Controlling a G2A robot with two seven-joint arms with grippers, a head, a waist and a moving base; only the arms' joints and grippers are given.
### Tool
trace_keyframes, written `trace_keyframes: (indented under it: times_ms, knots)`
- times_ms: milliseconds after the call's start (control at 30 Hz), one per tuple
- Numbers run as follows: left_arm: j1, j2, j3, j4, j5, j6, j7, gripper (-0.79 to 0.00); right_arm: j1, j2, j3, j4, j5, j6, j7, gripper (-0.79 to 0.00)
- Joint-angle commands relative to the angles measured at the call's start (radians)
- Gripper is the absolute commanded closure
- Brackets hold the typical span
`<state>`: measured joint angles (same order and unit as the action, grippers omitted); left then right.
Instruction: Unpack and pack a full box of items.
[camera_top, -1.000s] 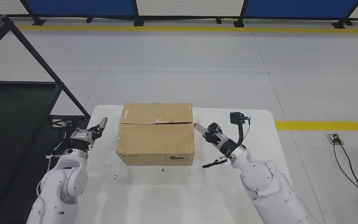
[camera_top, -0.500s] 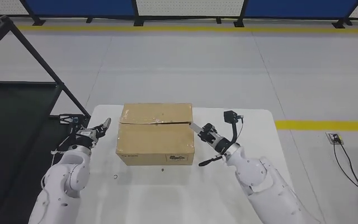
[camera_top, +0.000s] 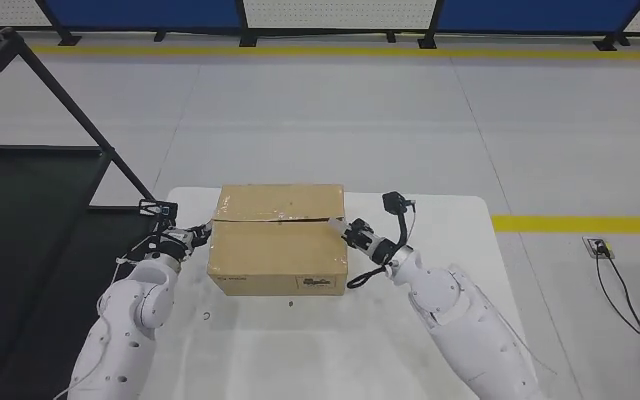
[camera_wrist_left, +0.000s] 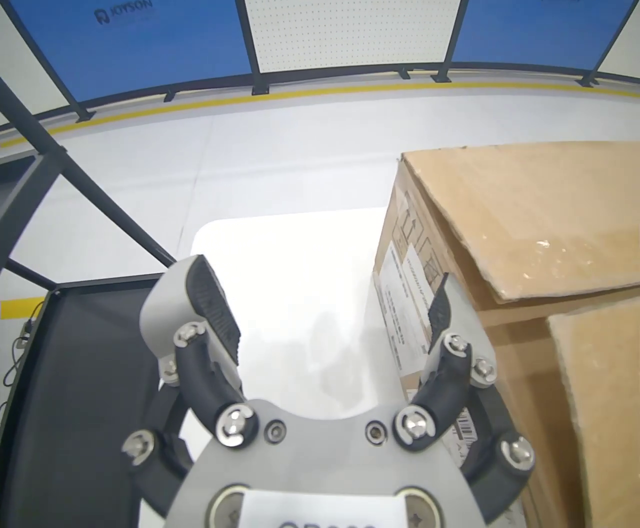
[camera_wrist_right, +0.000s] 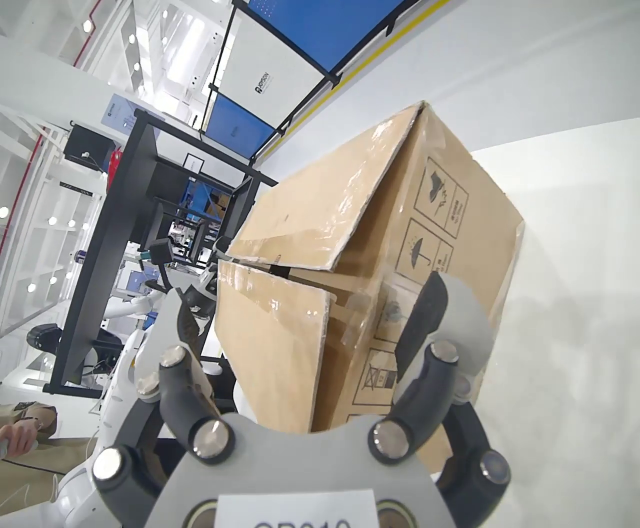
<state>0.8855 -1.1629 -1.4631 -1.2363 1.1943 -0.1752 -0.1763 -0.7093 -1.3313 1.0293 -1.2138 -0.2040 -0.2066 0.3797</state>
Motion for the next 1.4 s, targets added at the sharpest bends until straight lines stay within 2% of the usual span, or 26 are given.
trace_keyframes:
  times_ms: [0,133,367,467,767,1067,1367]
  knots:
    - [0.006,0.002,-0.007,-0.006,-0.003,-0.012,-0.003,-0.785,-0.005,0.001,0.008,-0.003,-0.017,-0.013,-0.028,-0.785]
    - [0.019,0.005,-0.014,-0.018,0.001,-0.019,-0.002,-0.785,-0.039,0.001,0.030,-0.037,-0.066,-0.017,-0.152,-0.785]
    - [0.030,0.008,-0.019,-0.034,0.005,-0.025,-0.004,-0.785,-0.063,0.005,0.051,-0.087,-0.161,0.084,-0.179,-0.785]
    - [0.032,0.009,-0.020,-0.038,0.008,-0.026,-0.003,-0.785,-0.074,0.005,0.059,-0.101,-0.159,0.084,-0.175,-0.785]
    - [0.039,0.013,-0.024,-0.041,0.019,-0.034,-0.013,-0.785,-0.113,0.022,0.089,-0.150,-0.082,-0.106,0.054,-0.785]
    - [0.043,0.013,-0.015,-0.048,0.023,-0.025,-0.012,-0.785,-0.155,0.034,0.118,-0.202,-0.027,-0.183,0.148,-0.785]
    - [0.056,0.013,-0.019,-0.067,0.015,-0.014,0.004,-0.785,-0.126,0.041,0.138,-0.159,0.100,-0.260,0.274,-0.785]
